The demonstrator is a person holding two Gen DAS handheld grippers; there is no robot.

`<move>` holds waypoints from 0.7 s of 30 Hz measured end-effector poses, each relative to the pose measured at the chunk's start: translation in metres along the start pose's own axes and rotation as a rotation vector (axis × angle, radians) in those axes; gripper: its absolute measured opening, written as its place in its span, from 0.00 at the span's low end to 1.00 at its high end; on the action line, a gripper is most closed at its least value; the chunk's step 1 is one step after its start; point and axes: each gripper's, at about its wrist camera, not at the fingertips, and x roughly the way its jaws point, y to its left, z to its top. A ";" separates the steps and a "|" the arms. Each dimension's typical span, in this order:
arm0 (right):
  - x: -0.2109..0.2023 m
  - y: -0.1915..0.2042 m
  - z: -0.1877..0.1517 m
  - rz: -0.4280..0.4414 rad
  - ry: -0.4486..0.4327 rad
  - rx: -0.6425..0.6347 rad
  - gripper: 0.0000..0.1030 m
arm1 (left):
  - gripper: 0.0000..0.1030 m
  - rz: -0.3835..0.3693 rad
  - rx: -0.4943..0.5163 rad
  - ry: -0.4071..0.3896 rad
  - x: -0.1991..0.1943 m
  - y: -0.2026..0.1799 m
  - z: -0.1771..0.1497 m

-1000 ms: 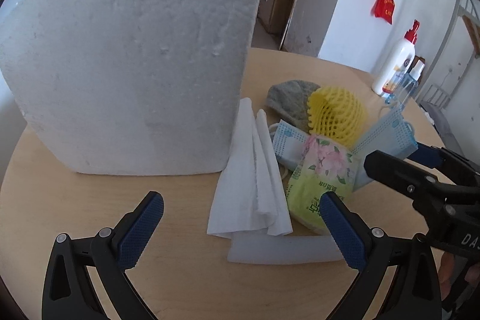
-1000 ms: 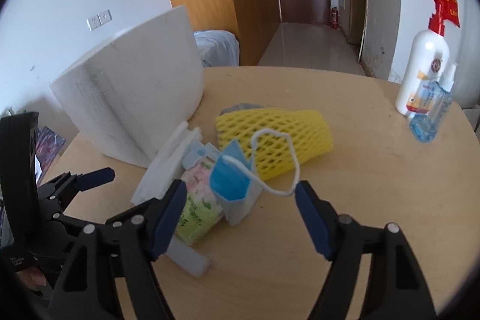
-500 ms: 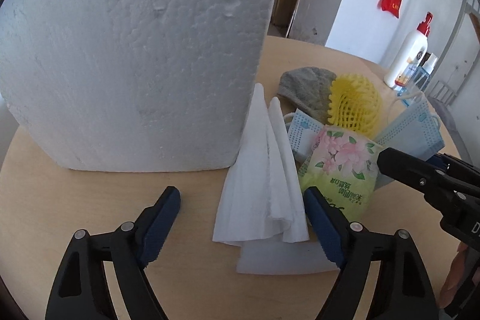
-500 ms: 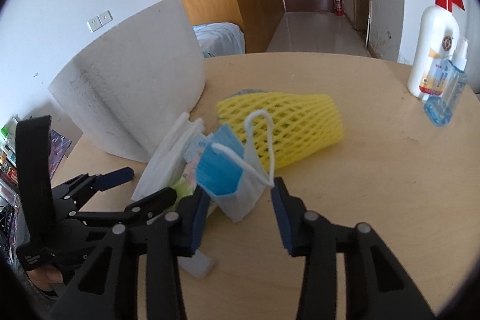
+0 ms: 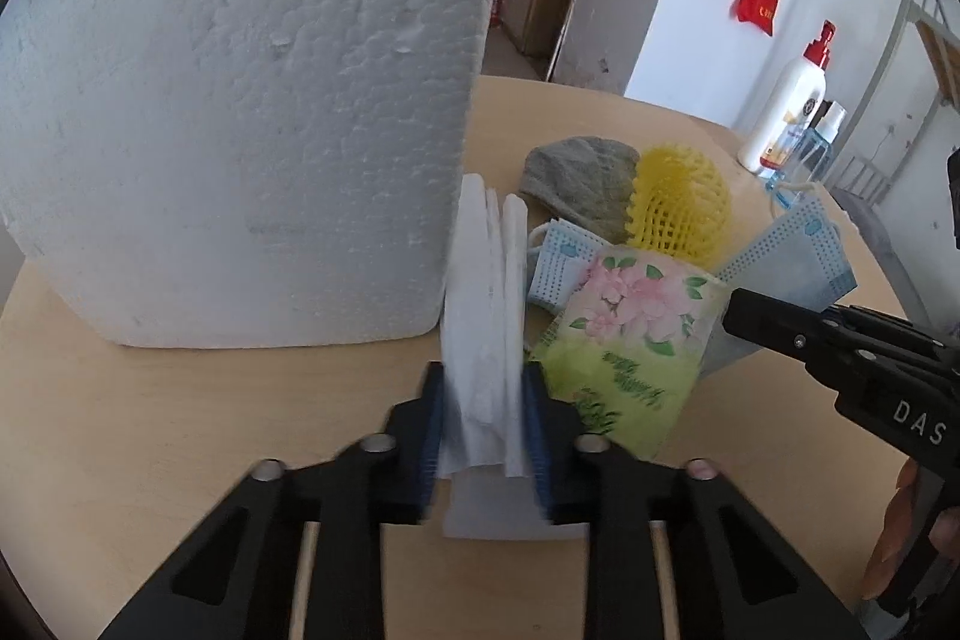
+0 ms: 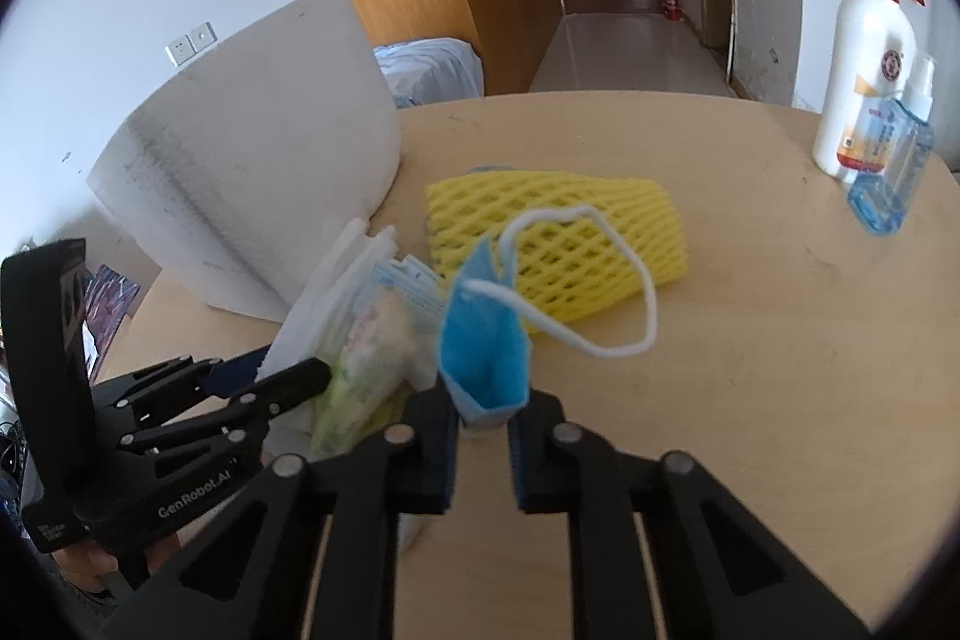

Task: Organize soft objects
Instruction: 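Grasp the blue face mask with the right tool while the left tool grasps the white tissue, then lift the mask with the right tool while the left tool carries the tissue toward the foam box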

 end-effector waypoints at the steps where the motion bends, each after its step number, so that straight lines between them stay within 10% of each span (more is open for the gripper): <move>1: 0.000 -0.001 0.000 -0.001 0.000 0.006 0.13 | 0.14 -0.005 -0.009 -0.001 -0.001 0.001 0.000; 21: -0.015 0.005 -0.003 -0.014 -0.080 -0.009 0.07 | 0.05 -0.038 0.022 -0.109 -0.036 -0.003 -0.002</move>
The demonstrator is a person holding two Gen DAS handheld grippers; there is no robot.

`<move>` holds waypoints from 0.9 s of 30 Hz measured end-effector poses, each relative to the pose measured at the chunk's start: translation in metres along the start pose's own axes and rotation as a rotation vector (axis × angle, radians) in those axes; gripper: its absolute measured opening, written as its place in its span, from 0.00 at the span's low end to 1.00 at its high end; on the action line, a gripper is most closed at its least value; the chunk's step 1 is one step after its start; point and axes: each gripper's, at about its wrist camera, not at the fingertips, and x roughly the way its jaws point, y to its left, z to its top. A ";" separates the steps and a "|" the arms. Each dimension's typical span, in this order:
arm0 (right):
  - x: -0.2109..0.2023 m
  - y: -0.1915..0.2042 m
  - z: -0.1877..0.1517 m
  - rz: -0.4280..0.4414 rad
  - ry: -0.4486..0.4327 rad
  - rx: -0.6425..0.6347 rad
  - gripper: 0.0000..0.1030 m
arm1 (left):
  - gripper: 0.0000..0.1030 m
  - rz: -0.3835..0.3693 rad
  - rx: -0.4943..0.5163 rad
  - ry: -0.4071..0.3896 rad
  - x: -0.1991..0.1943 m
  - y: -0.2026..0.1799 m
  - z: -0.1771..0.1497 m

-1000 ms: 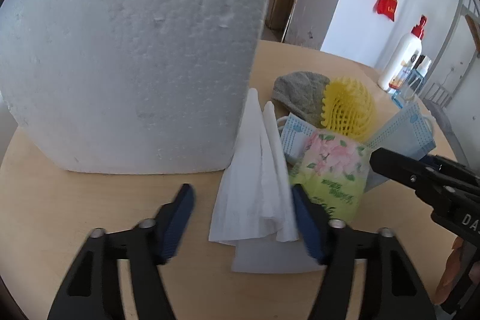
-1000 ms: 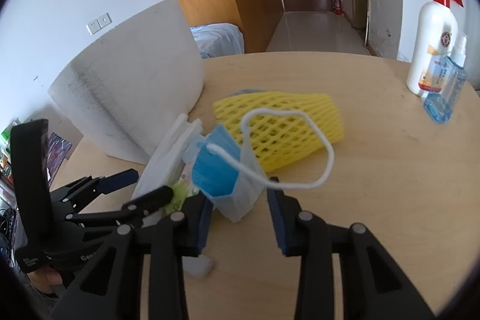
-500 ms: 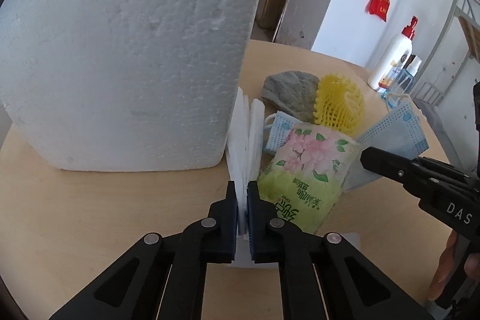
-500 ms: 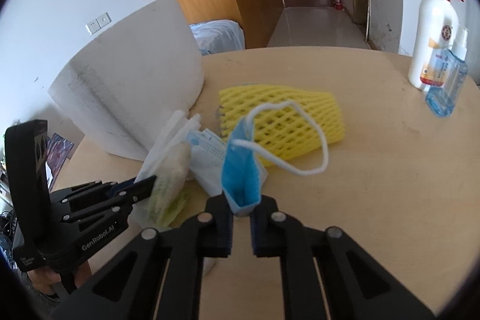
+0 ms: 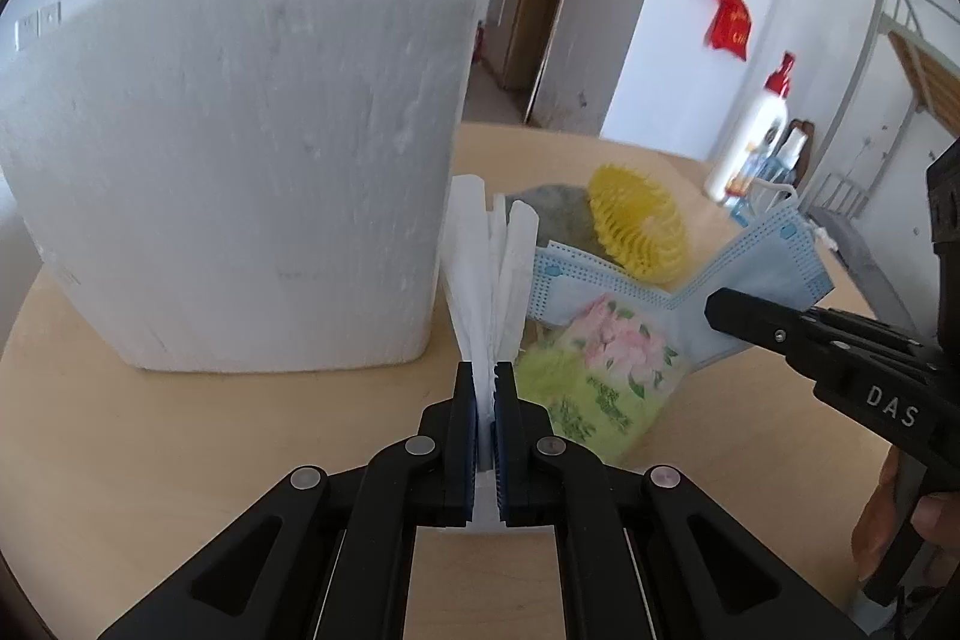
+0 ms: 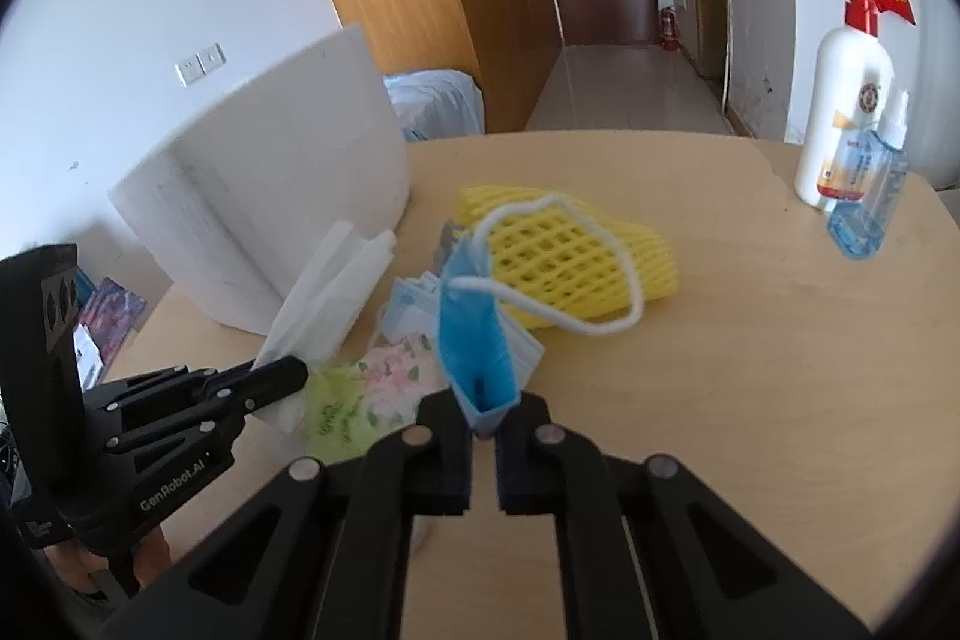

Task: Organize soft objects
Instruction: 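Lift the mask with the right tool while the left tool carries the tissue toward the foam box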

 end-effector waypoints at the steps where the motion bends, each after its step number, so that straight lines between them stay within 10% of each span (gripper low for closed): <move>1: -0.002 0.000 0.000 0.003 -0.005 -0.003 0.07 | 0.05 0.002 0.004 -0.009 -0.003 -0.001 0.000; 27: -0.088 0.011 -0.020 -0.058 -0.154 -0.004 0.07 | 0.05 0.030 0.048 -0.182 -0.110 -0.025 -0.017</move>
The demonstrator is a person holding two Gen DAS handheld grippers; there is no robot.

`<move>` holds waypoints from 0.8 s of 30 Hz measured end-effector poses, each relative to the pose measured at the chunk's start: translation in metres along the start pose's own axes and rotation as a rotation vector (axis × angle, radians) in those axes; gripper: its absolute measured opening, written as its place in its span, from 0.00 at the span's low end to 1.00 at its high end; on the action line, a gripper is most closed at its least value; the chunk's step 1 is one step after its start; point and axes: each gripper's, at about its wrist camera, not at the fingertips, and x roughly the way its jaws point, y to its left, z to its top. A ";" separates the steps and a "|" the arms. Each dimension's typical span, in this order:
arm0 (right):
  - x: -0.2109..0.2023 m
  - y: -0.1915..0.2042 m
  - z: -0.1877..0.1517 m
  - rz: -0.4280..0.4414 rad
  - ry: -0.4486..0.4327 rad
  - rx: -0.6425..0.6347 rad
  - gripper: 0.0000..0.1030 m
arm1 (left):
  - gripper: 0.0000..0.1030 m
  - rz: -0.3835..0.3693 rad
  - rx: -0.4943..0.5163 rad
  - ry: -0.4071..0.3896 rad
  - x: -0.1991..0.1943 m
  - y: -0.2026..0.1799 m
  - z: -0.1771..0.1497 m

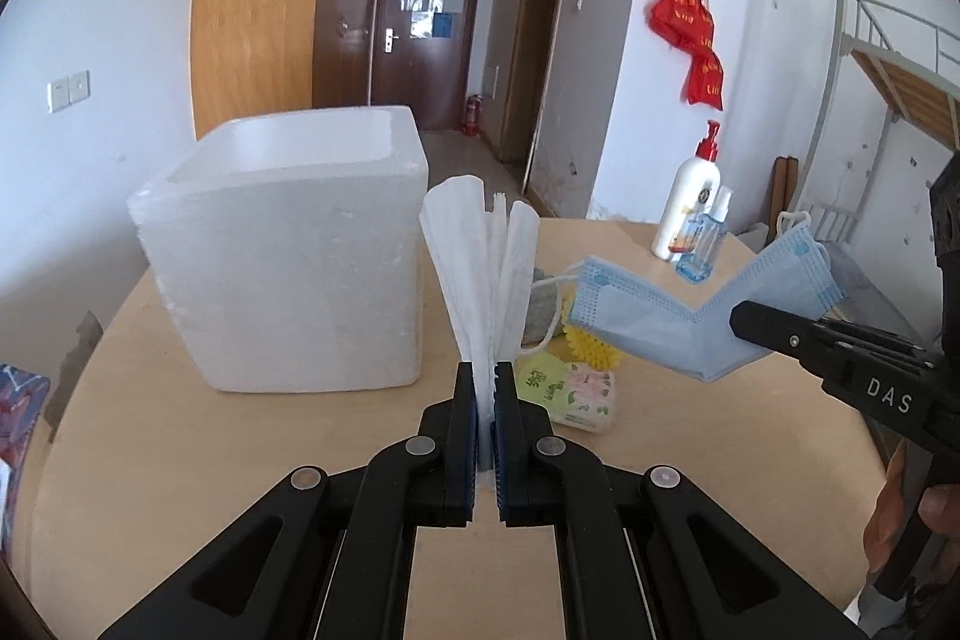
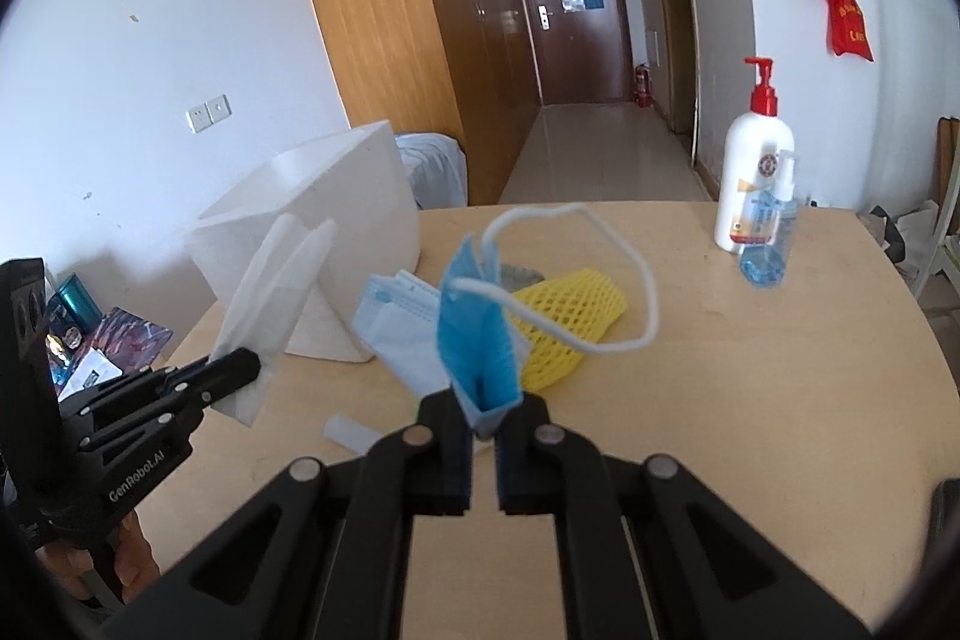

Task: Organize soft objects
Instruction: 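Lift the mask with the right tool while the left tool carries the tissue toward the foam box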

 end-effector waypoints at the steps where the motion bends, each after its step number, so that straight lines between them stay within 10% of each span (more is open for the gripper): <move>1: -0.004 0.001 -0.001 0.003 -0.006 0.001 0.07 | 0.05 -0.002 -0.002 -0.006 -0.004 -0.001 -0.001; 24: -0.109 0.037 -0.025 0.048 -0.191 -0.064 0.07 | 0.05 0.075 0.029 -0.219 -0.137 -0.029 -0.028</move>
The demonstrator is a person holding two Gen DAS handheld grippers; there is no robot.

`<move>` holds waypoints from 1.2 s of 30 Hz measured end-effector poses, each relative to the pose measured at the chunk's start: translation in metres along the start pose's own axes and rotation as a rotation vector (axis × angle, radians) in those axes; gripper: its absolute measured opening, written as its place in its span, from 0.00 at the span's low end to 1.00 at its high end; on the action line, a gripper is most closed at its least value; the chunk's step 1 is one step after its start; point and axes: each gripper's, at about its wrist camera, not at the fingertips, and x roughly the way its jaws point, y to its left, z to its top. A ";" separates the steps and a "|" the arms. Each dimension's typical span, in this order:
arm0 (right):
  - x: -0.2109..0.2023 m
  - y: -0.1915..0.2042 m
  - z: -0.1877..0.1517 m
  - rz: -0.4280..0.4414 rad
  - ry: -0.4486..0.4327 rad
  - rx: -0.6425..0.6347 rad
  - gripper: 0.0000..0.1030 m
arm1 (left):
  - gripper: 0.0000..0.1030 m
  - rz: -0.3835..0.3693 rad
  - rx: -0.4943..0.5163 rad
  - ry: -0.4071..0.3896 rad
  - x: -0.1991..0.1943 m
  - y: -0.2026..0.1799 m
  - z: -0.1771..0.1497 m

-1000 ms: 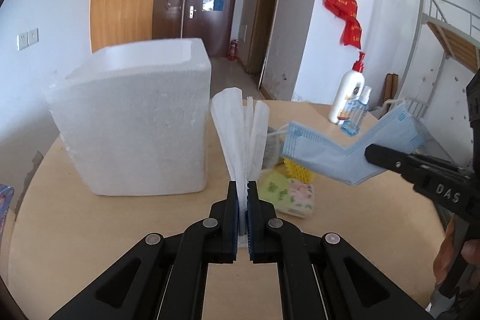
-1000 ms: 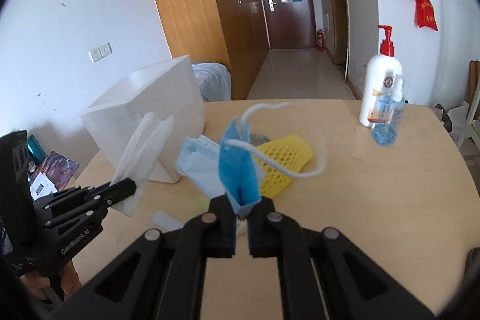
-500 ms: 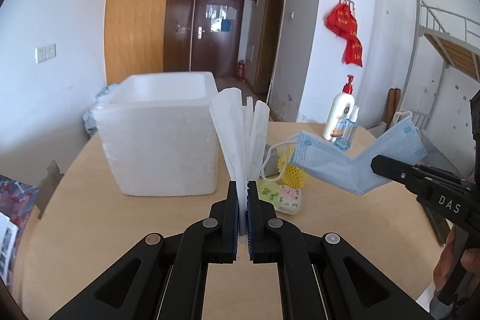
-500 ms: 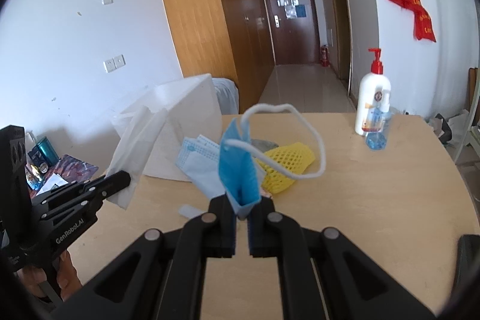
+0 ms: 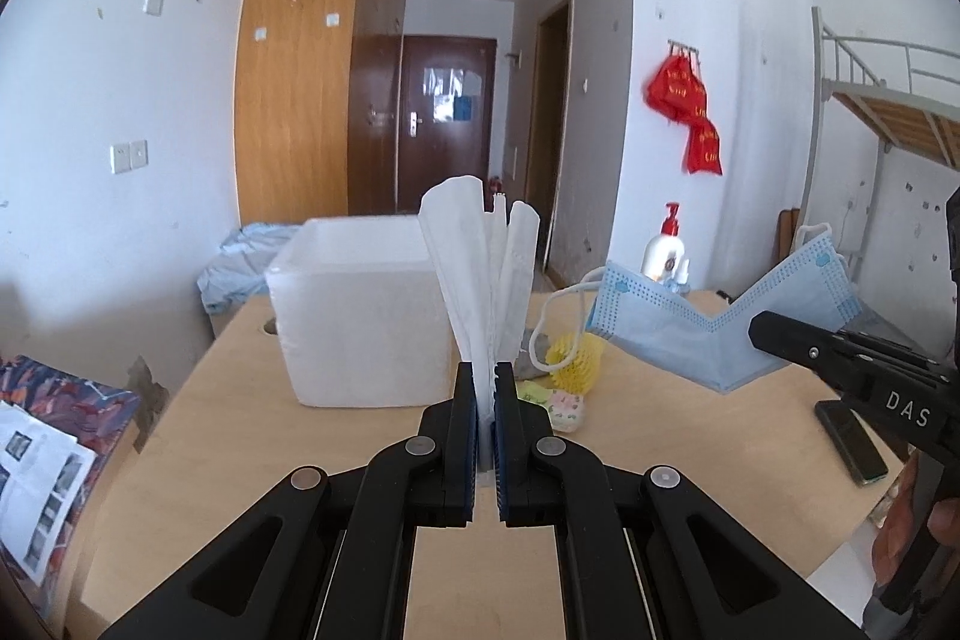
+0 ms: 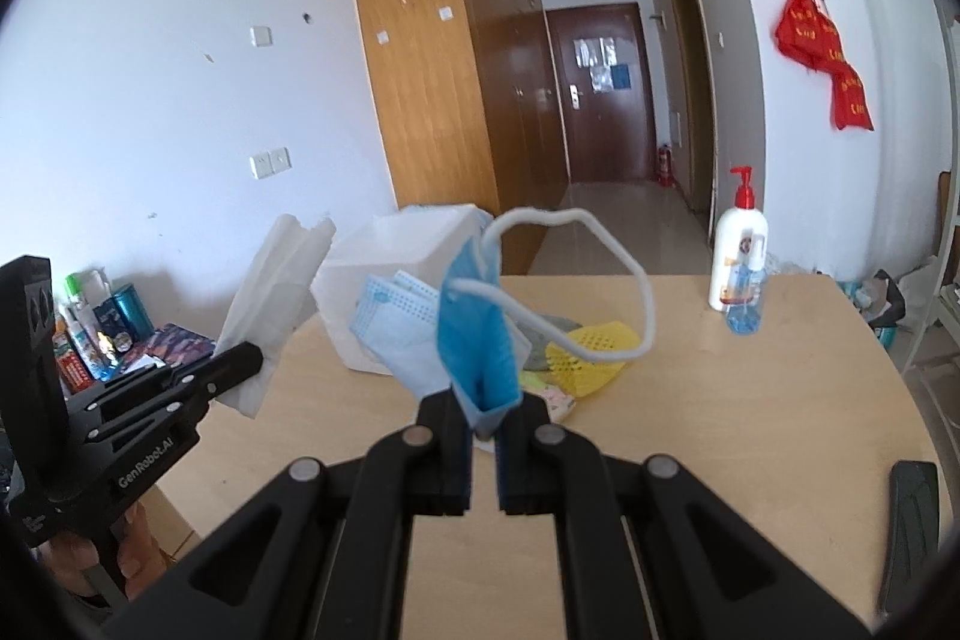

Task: Organize soft objects
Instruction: 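Lift the mask with the right tool while the left tool carries the tissue toward the foam box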

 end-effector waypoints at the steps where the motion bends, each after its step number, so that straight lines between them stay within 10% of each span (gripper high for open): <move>1: -0.006 0.002 -0.001 0.008 -0.011 -0.001 0.07 | 0.05 0.001 0.000 -0.009 -0.006 -0.001 0.000; 36: -0.058 0.045 -0.029 0.113 -0.095 -0.052 0.08 | 0.05 0.107 -0.041 -0.100 -0.091 0.017 -0.031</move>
